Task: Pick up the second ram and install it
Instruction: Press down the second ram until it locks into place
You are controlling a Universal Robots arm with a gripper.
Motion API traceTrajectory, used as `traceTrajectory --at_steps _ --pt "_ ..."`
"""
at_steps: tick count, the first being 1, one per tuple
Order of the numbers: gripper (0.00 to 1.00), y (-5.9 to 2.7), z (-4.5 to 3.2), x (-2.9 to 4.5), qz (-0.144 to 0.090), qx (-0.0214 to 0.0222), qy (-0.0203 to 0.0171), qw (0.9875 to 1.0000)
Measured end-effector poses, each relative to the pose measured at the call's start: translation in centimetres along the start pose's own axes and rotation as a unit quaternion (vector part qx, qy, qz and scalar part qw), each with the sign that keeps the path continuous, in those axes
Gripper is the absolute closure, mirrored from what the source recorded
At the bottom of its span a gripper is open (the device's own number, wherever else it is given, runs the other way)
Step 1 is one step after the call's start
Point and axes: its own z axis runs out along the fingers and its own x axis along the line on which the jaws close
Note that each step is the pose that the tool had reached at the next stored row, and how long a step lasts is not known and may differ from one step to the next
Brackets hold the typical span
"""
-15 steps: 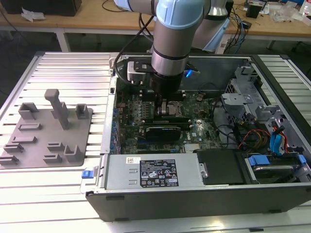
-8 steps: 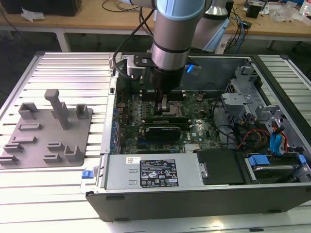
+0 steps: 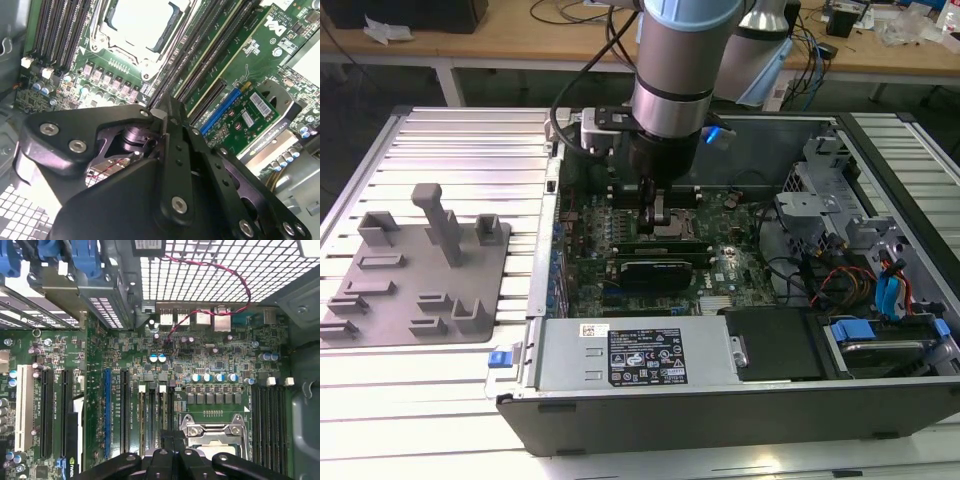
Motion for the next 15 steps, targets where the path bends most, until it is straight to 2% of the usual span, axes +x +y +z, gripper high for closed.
traceTrajectory --at_steps 4,6,13,15 --pt "0.92 -0.77 -0.05 0.00 0.000 0.0000 0.0001 1.0000" --pt "0.92 -1.63 -0.11 0.00 0.000 -0.0001 0.0000 1.0000" --pt "0.92 -3.53 -0.22 -0.01 0.000 -0.0002 0.0000 1.0000" --pt "0.92 -3.61 -0.42 -0.02 0.000 -0.0002 0.0000 1.0000"
